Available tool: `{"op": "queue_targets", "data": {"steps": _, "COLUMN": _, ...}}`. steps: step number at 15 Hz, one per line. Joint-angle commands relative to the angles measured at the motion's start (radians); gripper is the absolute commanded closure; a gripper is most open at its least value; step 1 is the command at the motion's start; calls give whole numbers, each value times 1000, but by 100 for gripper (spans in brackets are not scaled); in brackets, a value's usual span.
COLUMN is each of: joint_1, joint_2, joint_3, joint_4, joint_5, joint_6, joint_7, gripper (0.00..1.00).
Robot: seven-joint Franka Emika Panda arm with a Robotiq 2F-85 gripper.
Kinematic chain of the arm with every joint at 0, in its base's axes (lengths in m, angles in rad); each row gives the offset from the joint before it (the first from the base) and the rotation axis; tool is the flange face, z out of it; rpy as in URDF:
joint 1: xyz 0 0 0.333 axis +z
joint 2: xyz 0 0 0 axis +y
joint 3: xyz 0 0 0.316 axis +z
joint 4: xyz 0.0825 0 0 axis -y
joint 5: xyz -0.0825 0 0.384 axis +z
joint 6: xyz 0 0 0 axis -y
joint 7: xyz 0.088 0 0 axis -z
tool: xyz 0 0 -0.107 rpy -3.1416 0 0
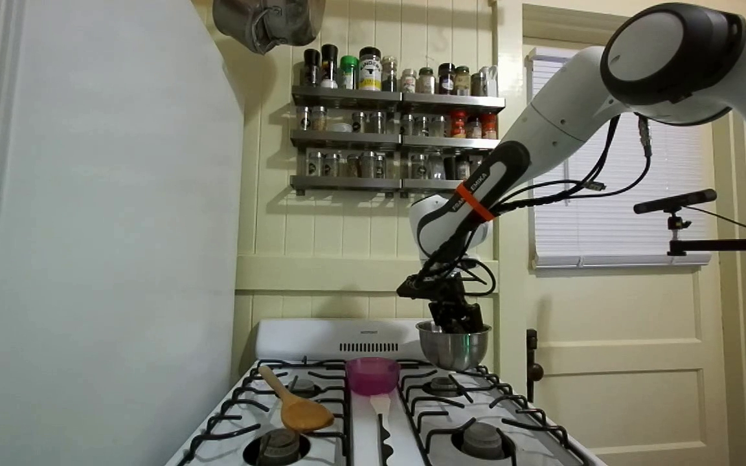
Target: Put the spice bottle in the metal bowl on the shelf
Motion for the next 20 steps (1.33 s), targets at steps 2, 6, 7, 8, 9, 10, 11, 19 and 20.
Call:
{"op": "queue_targets", "data": {"steps": 2, "joint_1": 10, "joint_2": -2, "joint_3": -18, "joint_4": -9, "joint_5": 30, "joint_6": 46, "joint_7": 57, "gripper": 30}}
{"op": "queue_targets", "data": {"steps": 6, "joint_1": 13, "joint_2": -10, "joint_3": -18, "joint_4": -16, "joint_5": 32, "joint_6": 56, "joint_7": 50, "gripper": 35}}
{"op": "queue_targets", "data": {"steps": 7, "joint_1": 11, "joint_2": -8, "joint_3": -17, "joint_4": -15, "joint_5": 37, "joint_6": 62, "joint_7": 45, "gripper": 35}}
{"op": "queue_targets", "data": {"steps": 8, "joint_1": 10, "joint_2": -4, "joint_3": -20, "joint_4": -15, "joint_5": 31, "joint_6": 72, "joint_7": 45, "gripper": 35}}
{"op": "queue_targets", "data": {"steps": 9, "joint_1": 6, "joint_2": -1, "joint_3": -18, "joint_4": -11, "joint_5": 39, "joint_6": 76, "joint_7": 33, "gripper": 35}}
{"op": "queue_targets", "data": {"steps": 10, "joint_1": 5, "joint_2": 4, "joint_3": -19, "joint_4": -5, "joint_5": 34, "joint_6": 79, "joint_7": 25, "gripper": 35}}
{"op": "queue_targets", "data": {"steps": 11, "joint_1": 5, "joint_2": 7, "joint_3": -20, "joint_4": 0, "joint_5": 33, "joint_6": 82, "joint_7": 22, "gripper": 34}}
{"op": "queue_targets", "data": {"steps": 19, "joint_1": 8, "joint_2": 22, "joint_3": -20, "joint_4": 1, "joint_5": 54, "joint_6": 89, "joint_7": -11, "gripper": 43}}
{"op": "queue_targets", "data": {"steps": 20, "joint_1": 11, "joint_2": 23, "joint_3": -20, "joint_4": -1, "joint_5": 50, "joint_6": 88, "joint_7": -11, "gripper": 49}}
